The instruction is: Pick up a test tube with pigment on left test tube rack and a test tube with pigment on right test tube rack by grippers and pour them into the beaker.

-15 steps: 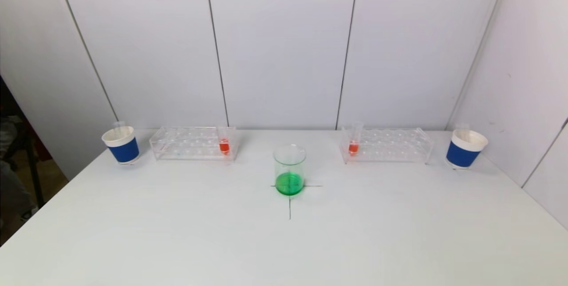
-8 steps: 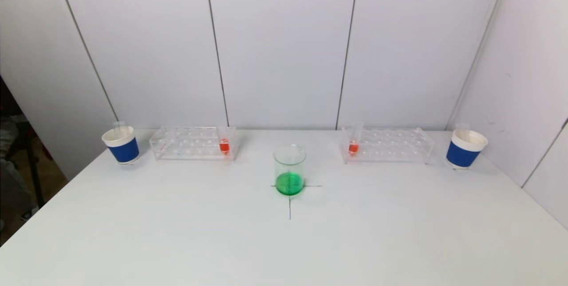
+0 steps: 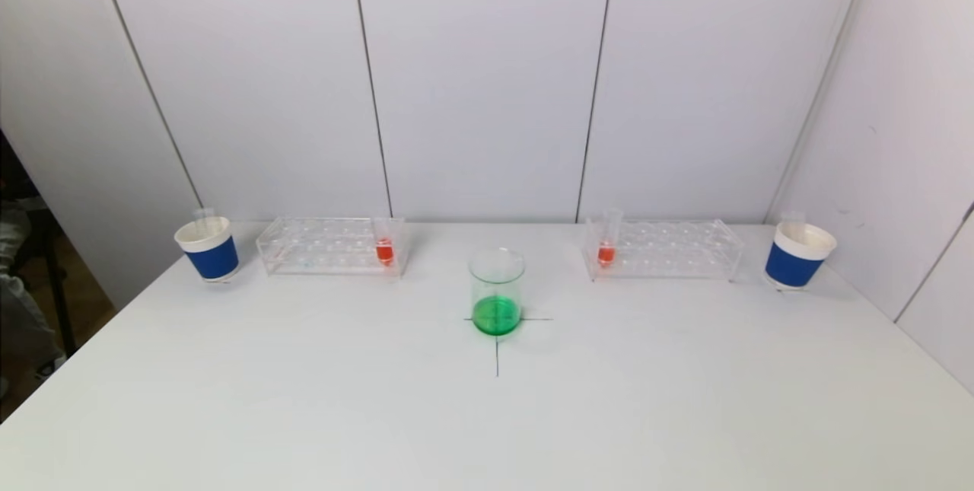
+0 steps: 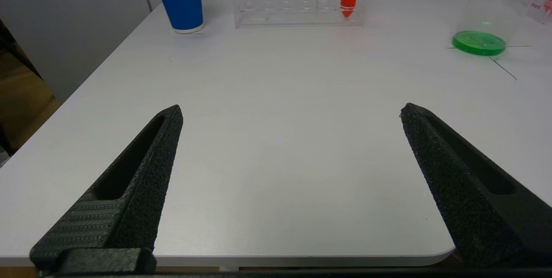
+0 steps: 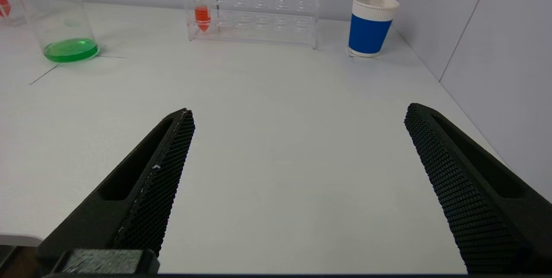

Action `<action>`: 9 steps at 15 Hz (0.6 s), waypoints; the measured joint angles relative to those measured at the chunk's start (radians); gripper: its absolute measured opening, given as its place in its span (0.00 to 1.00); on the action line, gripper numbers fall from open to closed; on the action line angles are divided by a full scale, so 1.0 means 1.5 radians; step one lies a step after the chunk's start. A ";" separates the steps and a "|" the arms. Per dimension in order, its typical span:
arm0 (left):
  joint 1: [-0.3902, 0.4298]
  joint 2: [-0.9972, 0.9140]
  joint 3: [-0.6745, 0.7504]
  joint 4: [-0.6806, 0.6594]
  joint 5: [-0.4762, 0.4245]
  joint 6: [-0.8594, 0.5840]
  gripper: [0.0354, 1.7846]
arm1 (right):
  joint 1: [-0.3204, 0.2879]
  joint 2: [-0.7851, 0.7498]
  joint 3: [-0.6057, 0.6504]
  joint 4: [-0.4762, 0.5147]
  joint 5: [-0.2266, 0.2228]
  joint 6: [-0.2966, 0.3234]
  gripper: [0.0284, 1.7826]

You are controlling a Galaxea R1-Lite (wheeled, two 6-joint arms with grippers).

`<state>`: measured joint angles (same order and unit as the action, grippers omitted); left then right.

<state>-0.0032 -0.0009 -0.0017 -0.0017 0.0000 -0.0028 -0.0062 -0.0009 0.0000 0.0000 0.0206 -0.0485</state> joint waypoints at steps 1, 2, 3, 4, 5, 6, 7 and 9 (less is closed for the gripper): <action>0.000 0.000 0.000 0.000 0.000 0.000 0.99 | 0.000 0.000 0.000 -0.001 0.000 -0.001 0.99; 0.000 0.000 0.000 0.000 0.000 0.000 0.99 | 0.000 0.000 0.000 -0.001 0.001 -0.002 0.99; 0.000 0.000 0.000 0.000 0.000 0.000 0.99 | 0.000 0.000 0.000 -0.001 0.001 -0.002 0.99; 0.000 0.000 0.000 0.000 0.000 0.000 0.99 | 0.000 0.000 0.000 -0.002 0.000 -0.001 0.99; 0.000 0.000 0.000 0.000 0.000 0.000 0.99 | 0.000 0.000 0.000 -0.002 0.000 0.000 0.99; 0.000 0.000 0.000 0.000 0.000 0.000 0.99 | 0.000 0.000 0.000 -0.002 -0.001 0.005 0.99; 0.000 0.000 0.000 0.000 0.000 0.000 0.99 | 0.000 0.000 0.000 -0.001 -0.001 0.008 0.99; 0.000 0.000 0.000 0.000 0.000 0.000 0.99 | 0.000 0.000 0.000 0.000 -0.001 0.009 0.99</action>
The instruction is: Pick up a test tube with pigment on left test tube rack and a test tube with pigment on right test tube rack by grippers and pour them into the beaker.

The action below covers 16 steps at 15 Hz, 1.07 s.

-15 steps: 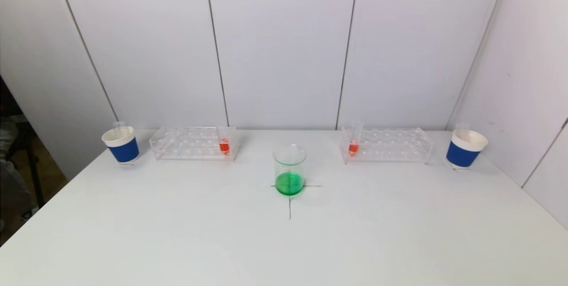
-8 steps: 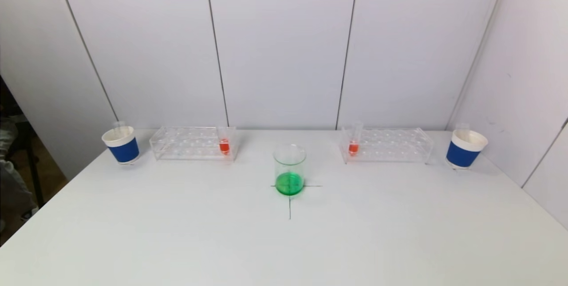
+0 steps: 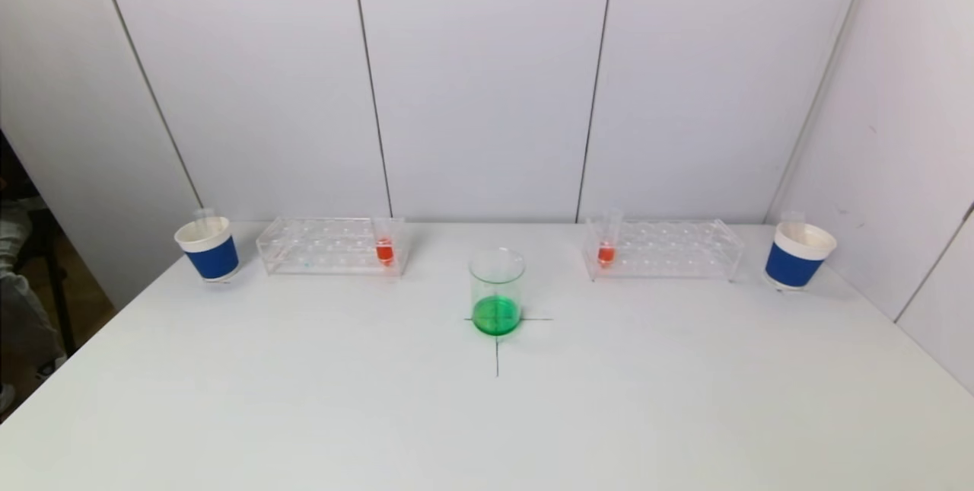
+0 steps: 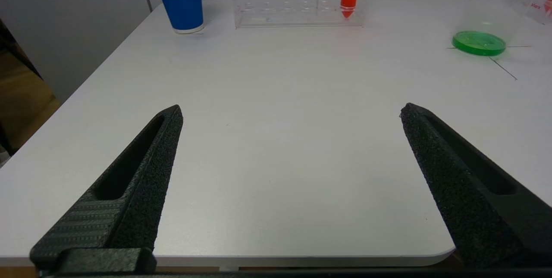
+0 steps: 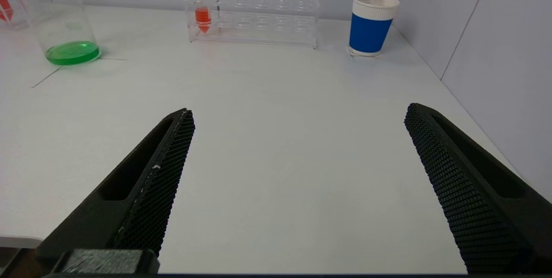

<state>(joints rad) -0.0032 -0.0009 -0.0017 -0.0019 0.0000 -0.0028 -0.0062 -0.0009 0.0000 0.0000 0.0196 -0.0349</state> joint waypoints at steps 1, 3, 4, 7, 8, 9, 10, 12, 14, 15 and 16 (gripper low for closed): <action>0.000 0.000 0.000 0.000 0.000 0.000 0.99 | 0.000 0.000 0.000 0.000 0.000 0.000 0.99; 0.000 0.000 0.000 0.000 0.000 0.000 0.99 | 0.000 0.000 0.000 0.000 0.000 0.000 0.99; 0.000 0.000 0.000 0.000 0.000 0.000 0.99 | 0.000 0.000 0.000 0.000 0.000 0.000 0.99; 0.000 0.000 0.000 0.000 0.000 0.000 0.99 | 0.000 0.000 0.000 0.000 0.000 0.000 0.99; 0.000 0.000 0.000 0.000 0.000 0.000 0.99 | 0.000 0.000 0.000 -0.001 0.000 0.000 0.99; 0.000 0.000 0.000 0.000 0.000 0.000 0.99 | 0.000 0.000 0.000 0.000 0.000 0.000 0.99; 0.000 0.000 0.000 0.000 -0.001 0.000 0.99 | 0.000 0.000 0.000 0.000 0.000 0.000 0.99; 0.000 0.000 0.000 0.000 -0.001 0.000 0.99 | 0.000 0.000 0.000 0.000 0.000 0.000 0.99; 0.000 0.000 0.000 0.000 0.000 0.000 0.99 | 0.000 0.000 0.000 0.000 0.000 0.000 0.99; 0.000 0.000 0.000 0.000 0.000 0.000 0.99 | 0.000 0.000 0.000 0.000 0.000 0.000 0.99; 0.000 0.000 0.000 0.000 0.000 0.000 0.99 | 0.000 0.000 0.000 0.000 0.000 0.000 0.99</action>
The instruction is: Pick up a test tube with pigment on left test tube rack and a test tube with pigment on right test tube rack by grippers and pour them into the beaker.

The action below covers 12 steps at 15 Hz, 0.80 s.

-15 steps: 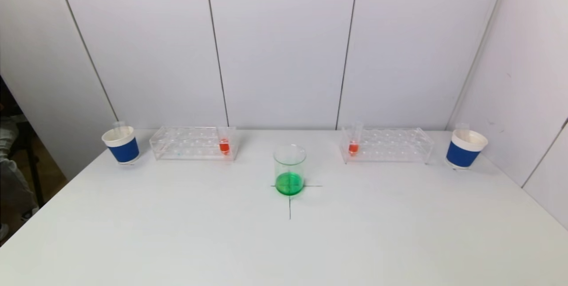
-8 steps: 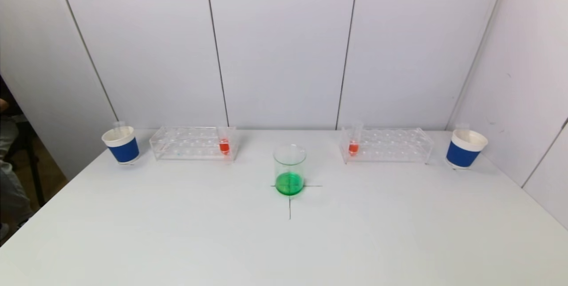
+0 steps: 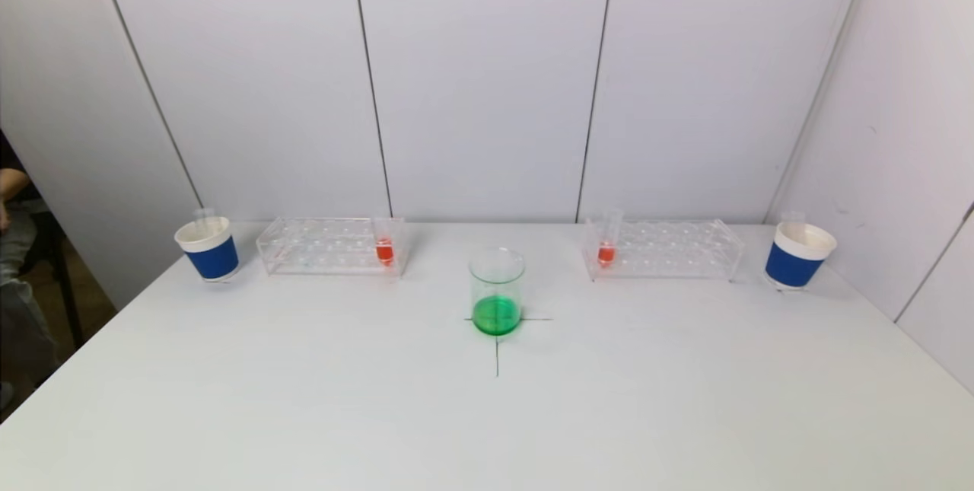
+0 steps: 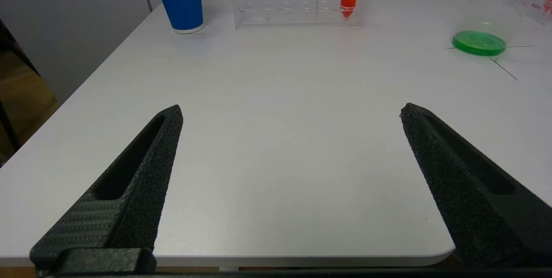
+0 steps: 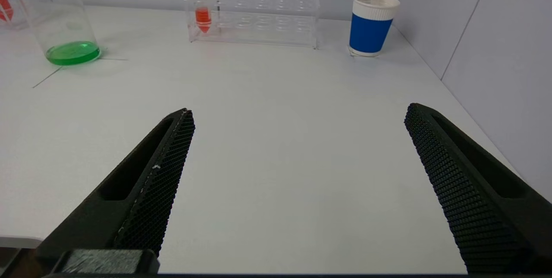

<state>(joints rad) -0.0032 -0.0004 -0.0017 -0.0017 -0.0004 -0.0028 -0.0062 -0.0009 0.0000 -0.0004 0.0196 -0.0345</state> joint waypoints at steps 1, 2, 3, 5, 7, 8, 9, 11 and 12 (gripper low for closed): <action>0.000 0.000 0.000 0.000 0.000 0.000 0.99 | 0.000 0.000 0.000 0.000 0.000 0.000 0.99; 0.000 0.000 0.000 0.000 0.000 0.000 0.99 | 0.000 0.000 0.000 0.000 0.000 0.000 0.99; 0.000 0.000 0.000 0.000 0.000 0.000 0.99 | 0.000 0.000 0.000 0.000 0.000 0.000 0.99; 0.000 0.000 0.000 0.000 0.000 0.000 0.99 | 0.000 0.000 0.000 0.000 0.000 0.000 0.99; 0.000 0.000 0.000 0.000 0.000 0.000 0.99 | 0.000 0.000 0.000 0.001 -0.001 -0.001 0.99; 0.000 0.000 0.000 0.000 0.000 0.000 0.99 | 0.000 0.000 0.000 0.000 -0.001 -0.001 0.99; 0.000 0.000 0.000 0.000 0.000 0.000 0.99 | 0.000 0.000 0.000 0.000 -0.001 -0.001 0.99; 0.000 0.000 0.000 0.000 0.000 0.000 0.99 | 0.000 0.000 0.000 0.000 -0.001 0.000 0.99; 0.000 0.000 0.000 0.000 0.000 0.000 0.99 | 0.000 0.000 0.000 -0.001 -0.004 0.002 0.99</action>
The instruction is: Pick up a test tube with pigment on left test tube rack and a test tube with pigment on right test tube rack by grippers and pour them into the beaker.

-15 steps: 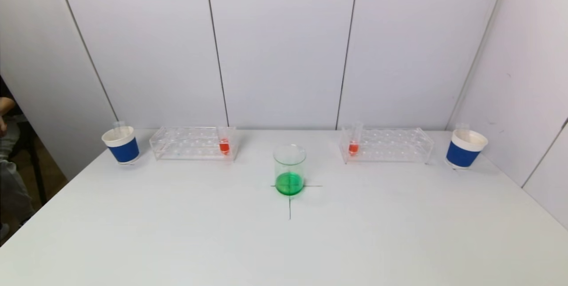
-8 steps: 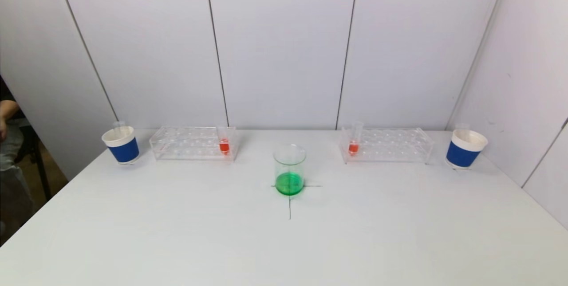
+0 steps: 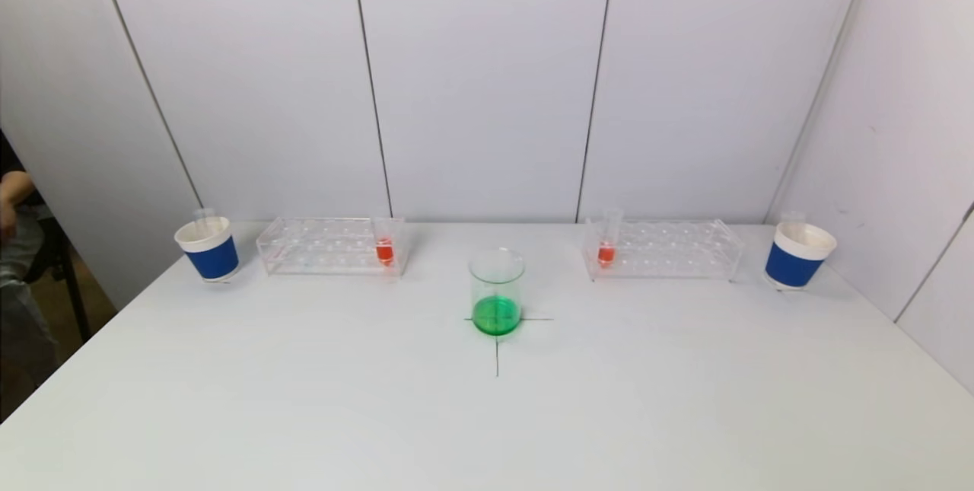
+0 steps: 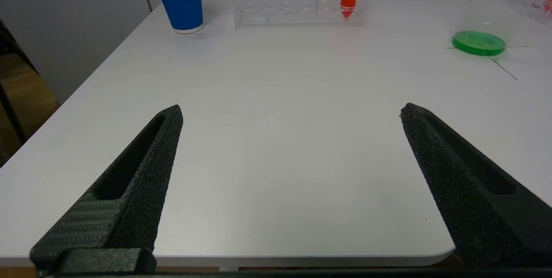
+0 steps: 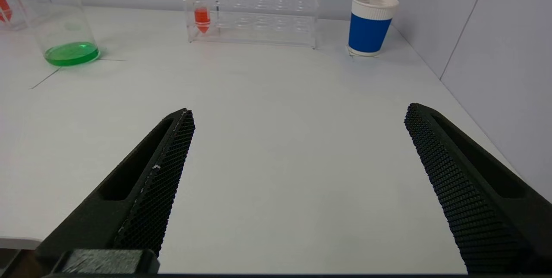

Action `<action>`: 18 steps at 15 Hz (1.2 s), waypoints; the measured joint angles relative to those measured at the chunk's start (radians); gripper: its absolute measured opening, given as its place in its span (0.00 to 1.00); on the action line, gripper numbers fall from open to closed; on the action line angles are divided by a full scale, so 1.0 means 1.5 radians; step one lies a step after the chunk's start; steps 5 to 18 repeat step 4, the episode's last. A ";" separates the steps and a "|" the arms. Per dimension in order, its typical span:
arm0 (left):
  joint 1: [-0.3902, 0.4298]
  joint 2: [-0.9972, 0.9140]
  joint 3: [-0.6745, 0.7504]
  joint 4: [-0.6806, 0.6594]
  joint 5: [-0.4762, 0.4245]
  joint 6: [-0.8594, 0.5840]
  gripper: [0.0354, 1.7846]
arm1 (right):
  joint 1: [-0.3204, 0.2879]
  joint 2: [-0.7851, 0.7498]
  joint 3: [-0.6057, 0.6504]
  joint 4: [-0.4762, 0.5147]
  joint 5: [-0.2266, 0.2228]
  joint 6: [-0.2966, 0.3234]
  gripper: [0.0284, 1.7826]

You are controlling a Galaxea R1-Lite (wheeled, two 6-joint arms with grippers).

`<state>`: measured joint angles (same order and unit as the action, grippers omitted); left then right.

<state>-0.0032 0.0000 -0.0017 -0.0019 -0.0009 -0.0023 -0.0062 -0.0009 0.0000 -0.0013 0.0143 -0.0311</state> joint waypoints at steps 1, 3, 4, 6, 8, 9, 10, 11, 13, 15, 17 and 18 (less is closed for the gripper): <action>0.000 0.000 0.000 0.000 0.000 0.000 0.99 | 0.000 0.000 0.000 -0.001 -0.005 0.003 0.99; 0.000 0.000 0.000 0.000 0.001 0.000 0.99 | 0.000 0.000 0.000 -0.001 -0.006 0.009 0.99; 0.000 0.000 0.000 0.000 0.001 0.000 0.99 | 0.000 0.000 0.000 0.000 -0.006 0.010 0.99; 0.000 0.000 0.000 0.000 0.001 0.000 0.99 | 0.000 0.000 0.000 0.000 -0.006 0.010 0.99; 0.000 0.000 0.000 0.000 0.001 0.000 0.99 | 0.000 0.000 0.000 0.000 -0.006 0.010 0.99; 0.000 0.000 0.000 0.000 0.001 0.000 0.99 | 0.000 0.000 0.000 0.000 -0.006 0.010 0.99; 0.000 0.000 0.000 0.000 0.001 0.000 0.99 | 0.000 0.000 0.000 0.000 -0.006 0.010 0.99; 0.000 0.000 0.000 0.000 0.001 0.000 0.99 | 0.000 0.000 0.000 0.000 -0.006 0.010 0.99; 0.000 0.000 0.000 0.000 0.001 0.000 0.99 | 0.000 0.000 0.000 0.000 -0.006 0.010 0.99; 0.000 0.000 0.000 0.000 0.001 0.000 0.99 | 0.000 0.000 0.000 0.000 -0.006 0.010 0.99; 0.000 0.000 0.000 0.000 0.001 0.000 0.99 | 0.000 0.000 0.000 0.000 -0.006 0.010 0.99; 0.000 0.000 0.000 0.000 0.001 0.000 0.99 | 0.000 0.000 0.000 0.000 -0.006 0.010 0.99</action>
